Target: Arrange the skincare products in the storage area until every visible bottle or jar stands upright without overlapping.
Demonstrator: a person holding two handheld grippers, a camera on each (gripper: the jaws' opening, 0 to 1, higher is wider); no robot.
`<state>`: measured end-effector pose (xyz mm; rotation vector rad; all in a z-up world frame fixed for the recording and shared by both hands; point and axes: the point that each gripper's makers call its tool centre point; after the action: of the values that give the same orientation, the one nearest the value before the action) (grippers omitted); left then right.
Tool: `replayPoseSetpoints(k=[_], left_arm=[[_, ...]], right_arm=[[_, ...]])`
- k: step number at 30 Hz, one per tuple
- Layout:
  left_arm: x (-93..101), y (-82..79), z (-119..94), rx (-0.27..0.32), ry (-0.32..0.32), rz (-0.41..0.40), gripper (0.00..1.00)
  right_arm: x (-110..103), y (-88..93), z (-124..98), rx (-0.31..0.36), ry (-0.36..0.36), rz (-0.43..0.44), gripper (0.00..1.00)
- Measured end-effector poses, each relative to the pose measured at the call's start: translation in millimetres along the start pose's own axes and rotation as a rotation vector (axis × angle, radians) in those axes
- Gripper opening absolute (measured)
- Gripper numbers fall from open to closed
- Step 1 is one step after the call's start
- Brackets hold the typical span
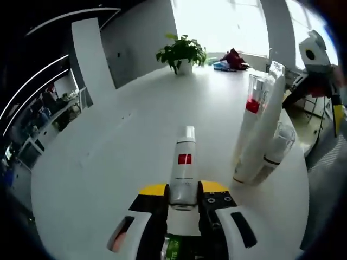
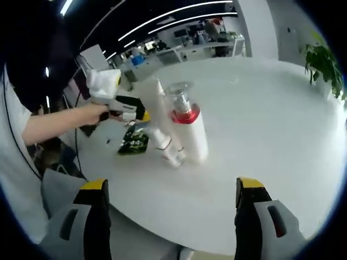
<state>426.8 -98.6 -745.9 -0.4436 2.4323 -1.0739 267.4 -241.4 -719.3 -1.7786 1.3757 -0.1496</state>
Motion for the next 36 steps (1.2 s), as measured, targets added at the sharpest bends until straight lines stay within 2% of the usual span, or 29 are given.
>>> replayPoseSetpoints(k=[3, 6, 9, 15, 20, 22, 25, 27, 30, 36], left_arm=[[-2.2, 8.1, -13.3, -0.003, -0.029, -0.005, 0.25], [6.9, 7.8, -32.0, -0.008, -0.052, -0.023, 0.25], [7.0, 12.8, -43.8, -0.008, -0.073, -0.036, 0.25], [15.0, 9.9, -65.2, 0.004, -0.109, -0.054, 0.25], [25.2, 2.2, -88.4, 0.020, -0.139, -0.054, 0.25], [30.3, -0.6, -97.8, 0.026, -0.151, -0.055, 0.25], [37.0, -3.0, -110.7, 0.037, -0.174, -0.042, 0.25], [42.7, -6.1, -121.7, 0.043, -0.188, -0.041, 0.25], [48.9, -9.2, -134.2, 0.053, -0.204, -0.041, 0.25], [60.9, -26.5, -157.5, 0.099, -0.230, -0.044, 0.25]], right_arm=[[-7.6, -0.5, 0.7, 0.007, -0.015, -0.007, 0.96], [-14.5, 0.4, 1.0, 0.003, -0.025, -0.014, 0.96], [-26.0, -3.0, -1.2, 0.010, -0.043, -0.031, 0.96], [-40.6, -9.2, -2.6, 0.023, -0.074, -0.056, 0.95], [-60.9, -16.1, -4.2, 0.061, -0.133, -0.020, 0.92], [-74.2, -22.0, -4.9, 0.100, -0.185, 0.033, 0.91], [-87.2, -23.6, -4.4, 0.113, -0.239, 0.074, 0.90], [-89.9, -22.7, -2.6, 0.107, -0.233, 0.068, 0.89], [-101.8, -24.1, -3.7, 0.103, -0.239, 0.015, 0.88], [-125.7, -32.7, -4.9, 0.127, -0.304, 0.029, 0.87]])
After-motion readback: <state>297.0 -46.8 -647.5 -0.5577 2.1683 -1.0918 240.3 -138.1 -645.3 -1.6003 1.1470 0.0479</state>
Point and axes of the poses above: the point that each gripper's makers call its tool centre point, and the gripper's own axes: z roughly forward along the fingers, x roughly to its right, y roughly out of its underside, and after that the axes turned 8 degrees about z, right-handed
